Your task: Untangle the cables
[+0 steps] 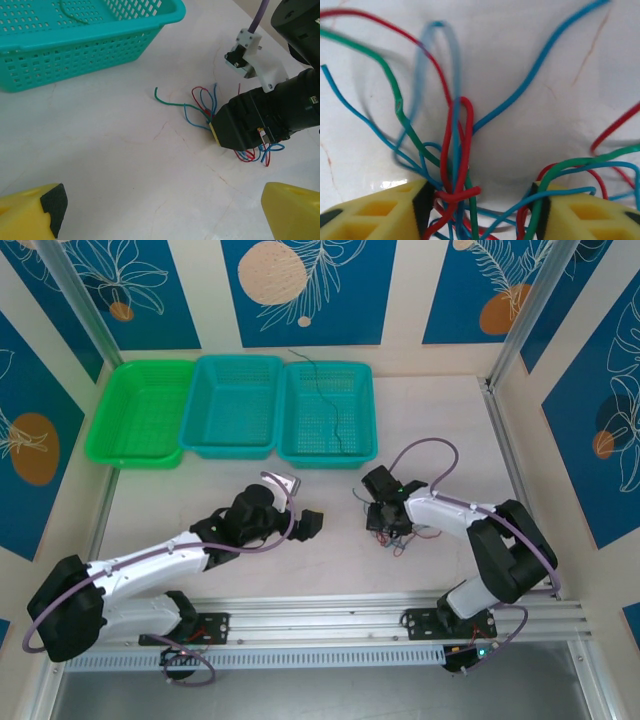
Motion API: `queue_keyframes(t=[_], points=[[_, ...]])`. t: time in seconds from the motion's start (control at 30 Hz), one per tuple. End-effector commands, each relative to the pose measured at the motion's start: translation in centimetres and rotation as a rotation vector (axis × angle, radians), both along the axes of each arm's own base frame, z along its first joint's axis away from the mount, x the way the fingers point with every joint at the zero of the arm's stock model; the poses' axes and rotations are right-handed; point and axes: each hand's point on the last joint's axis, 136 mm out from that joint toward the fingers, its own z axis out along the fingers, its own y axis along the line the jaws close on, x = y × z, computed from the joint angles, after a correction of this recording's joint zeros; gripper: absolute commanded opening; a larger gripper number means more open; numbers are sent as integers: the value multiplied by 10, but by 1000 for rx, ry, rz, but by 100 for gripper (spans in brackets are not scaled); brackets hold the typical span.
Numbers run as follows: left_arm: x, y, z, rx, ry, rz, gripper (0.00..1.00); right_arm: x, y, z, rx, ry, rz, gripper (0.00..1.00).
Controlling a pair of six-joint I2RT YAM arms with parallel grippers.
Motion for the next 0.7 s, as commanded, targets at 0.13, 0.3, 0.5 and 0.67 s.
queue_keyframes(t=[0.13, 0.3, 0.5, 0.67], points=[[10, 19, -4, 37, 79, 145, 100, 2, 32, 21, 77, -88, 173, 0], [17, 35, -15, -1, 307, 275, 100, -10, 72, 58, 274, -173, 389, 0], [28, 19, -12, -372, 461, 263, 96, -32, 117, 117, 567, -316, 552, 0], [33, 8, 1, -485, 480, 213, 88, -45, 137, 142, 713, -315, 618, 0]])
